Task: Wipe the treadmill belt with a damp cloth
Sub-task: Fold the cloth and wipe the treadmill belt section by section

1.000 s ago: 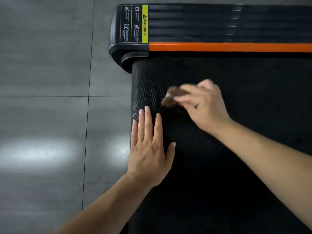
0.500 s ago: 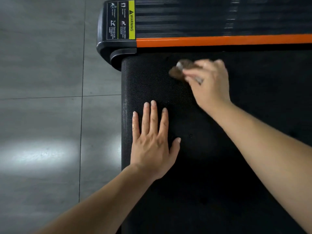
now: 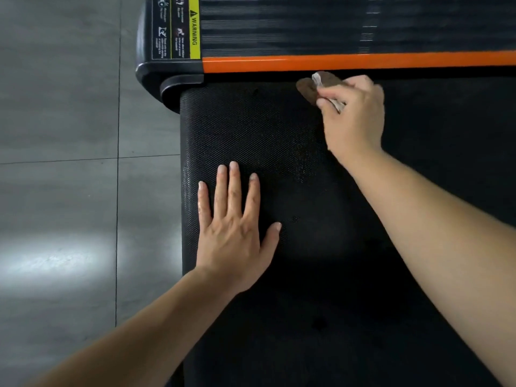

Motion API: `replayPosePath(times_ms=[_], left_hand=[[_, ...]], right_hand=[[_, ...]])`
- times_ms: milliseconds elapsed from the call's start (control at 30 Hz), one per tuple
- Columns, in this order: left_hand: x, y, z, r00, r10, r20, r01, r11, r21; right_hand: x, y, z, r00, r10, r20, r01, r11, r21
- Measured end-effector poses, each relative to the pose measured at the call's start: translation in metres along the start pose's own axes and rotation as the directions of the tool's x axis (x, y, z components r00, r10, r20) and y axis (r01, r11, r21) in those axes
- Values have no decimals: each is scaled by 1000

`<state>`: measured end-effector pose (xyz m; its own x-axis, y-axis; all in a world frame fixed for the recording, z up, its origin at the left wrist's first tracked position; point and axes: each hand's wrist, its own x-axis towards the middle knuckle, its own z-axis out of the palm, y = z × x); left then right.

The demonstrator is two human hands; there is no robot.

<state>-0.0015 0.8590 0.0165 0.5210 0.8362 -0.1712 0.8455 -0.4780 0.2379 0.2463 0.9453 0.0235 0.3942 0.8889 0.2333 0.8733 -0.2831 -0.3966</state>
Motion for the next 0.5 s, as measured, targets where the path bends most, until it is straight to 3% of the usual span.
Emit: replayPosePath(times_ms=[33,167,267,333,433,500], left_hand=[[0,0,0,1000,2,4,-2,1000,2],[0,1,-1,1000,5,5,-5,1000,6],[0,2,1,1000,21,5,-22,1000,22],[0,3,3,1000,20,3,-21,999,41],[-1,2,4,1000,15,-1,-15,998,60],[-1,2,4,1000,19,6,-20,998,58]], right_hand=[[-7,-1,-2,1000,6,9,-6,1000,7],[-96,2,-27,972,-195,131,180,977,118],[-90,15,-31,935,-313,166,297,948,116],[-48,22,-20,969,-236,77,234,972,26],[-5,27,-13,999,11,-31,-12,999,-32],[-27,23,-17,1000,26,-7,-26,999,-21]])
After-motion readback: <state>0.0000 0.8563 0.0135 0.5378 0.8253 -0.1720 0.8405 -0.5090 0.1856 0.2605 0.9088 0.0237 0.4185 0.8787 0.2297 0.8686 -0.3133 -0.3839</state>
